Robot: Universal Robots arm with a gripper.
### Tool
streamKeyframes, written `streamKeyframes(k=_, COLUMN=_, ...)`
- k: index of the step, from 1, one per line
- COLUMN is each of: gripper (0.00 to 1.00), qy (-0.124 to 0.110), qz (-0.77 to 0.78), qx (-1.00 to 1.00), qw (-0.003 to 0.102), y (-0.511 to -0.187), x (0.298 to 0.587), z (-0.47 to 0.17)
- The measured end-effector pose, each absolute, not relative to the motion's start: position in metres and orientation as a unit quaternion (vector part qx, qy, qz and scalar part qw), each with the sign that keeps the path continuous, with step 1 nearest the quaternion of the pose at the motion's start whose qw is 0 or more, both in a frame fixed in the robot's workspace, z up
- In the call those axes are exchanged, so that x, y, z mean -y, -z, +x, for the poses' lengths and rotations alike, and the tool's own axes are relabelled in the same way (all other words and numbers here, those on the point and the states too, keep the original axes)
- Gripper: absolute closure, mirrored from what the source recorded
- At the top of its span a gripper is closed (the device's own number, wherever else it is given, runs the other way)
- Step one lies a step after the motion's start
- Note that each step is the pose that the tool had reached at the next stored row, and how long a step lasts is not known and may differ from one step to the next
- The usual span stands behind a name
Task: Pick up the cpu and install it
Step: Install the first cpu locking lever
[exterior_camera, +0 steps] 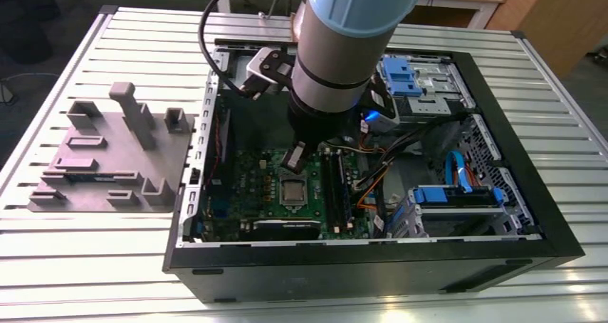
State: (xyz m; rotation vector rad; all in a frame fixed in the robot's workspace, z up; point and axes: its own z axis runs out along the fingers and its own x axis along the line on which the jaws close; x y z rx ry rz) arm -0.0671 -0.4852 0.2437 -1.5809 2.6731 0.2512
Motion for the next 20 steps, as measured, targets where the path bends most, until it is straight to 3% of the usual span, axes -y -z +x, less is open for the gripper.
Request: streamKeyframes(k=20, gripper=0.90, qy=-0.081, qz=-0.507, qx=-0.858, qw=0.012, y=-0.243, x=0.474, z=-0.046)
